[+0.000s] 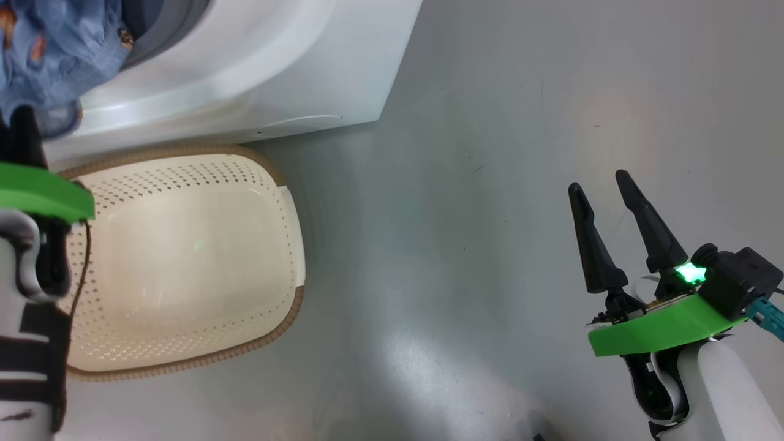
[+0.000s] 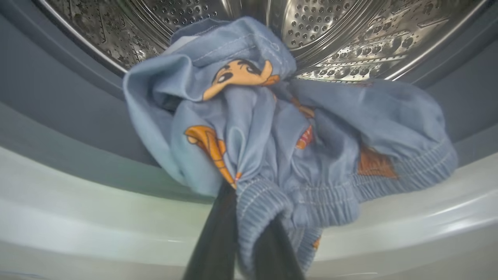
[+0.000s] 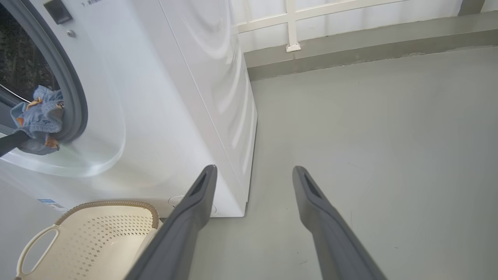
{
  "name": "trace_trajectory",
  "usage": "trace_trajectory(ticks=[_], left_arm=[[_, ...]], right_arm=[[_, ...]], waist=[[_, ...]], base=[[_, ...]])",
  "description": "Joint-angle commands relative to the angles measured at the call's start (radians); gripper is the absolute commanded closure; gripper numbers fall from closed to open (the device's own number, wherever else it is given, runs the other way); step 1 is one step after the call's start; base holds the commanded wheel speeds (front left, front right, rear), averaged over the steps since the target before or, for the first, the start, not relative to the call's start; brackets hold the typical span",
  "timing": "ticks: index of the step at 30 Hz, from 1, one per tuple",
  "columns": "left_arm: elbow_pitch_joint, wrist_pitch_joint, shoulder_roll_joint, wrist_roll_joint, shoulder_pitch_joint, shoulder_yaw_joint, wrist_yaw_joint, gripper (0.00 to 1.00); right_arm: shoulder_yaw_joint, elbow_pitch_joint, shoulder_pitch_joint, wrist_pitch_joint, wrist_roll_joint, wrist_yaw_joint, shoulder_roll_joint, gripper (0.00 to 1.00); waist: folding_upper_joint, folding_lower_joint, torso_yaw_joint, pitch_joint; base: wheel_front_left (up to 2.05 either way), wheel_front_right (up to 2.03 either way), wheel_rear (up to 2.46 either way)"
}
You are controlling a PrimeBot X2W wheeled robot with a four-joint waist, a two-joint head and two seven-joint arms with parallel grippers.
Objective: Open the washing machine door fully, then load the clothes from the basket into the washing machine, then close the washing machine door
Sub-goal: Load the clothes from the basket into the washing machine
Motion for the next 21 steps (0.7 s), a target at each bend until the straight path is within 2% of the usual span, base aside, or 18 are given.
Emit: trace_trajectory(ticks=[1, 9, 17, 21], left_arm=[[-0.040, -0.006, 0.056, -0.005, -0.030, 0.017, -0.003, 1.00], [-0.075, -0.006, 0.066, -0.077, -0.116, -0.068, -0.003, 1.00], [0.018, -0.006, 0.110, -0.190, -0.270, -0.179, -0.003, 1.00], [0.088, -0.006, 0.135, -0.263, -0.371, -0.169, -0.003, 1.00]], right_arm=[[0.018, -0.027, 0.009, -0.005, -0.006, 0.003, 0.002, 0.00], [0.026, -0.025, 0.004, -0.005, -0.003, 0.003, 0.007, 0.00], [0.044, -0.022, -0.004, -0.005, 0.004, 0.003, 0.010, 0.00], [0.051, -0.019, -0.009, -0.005, 0.005, 0.003, 0.015, 0.00]], waist=[[-0.0001, 0.0000, 0.000, 0.001], [-0.0001, 0.0000, -0.004, 0.004], [-0.0001, 0.0000, -0.026, 0.013], [-0.0001, 0.0000, -0.046, 0.021]], base=[[0.00, 0.00, 0.00], [0.00, 0.00, 0.00], [0.00, 0.00, 0.00], [0.00, 0.00, 0.00]])
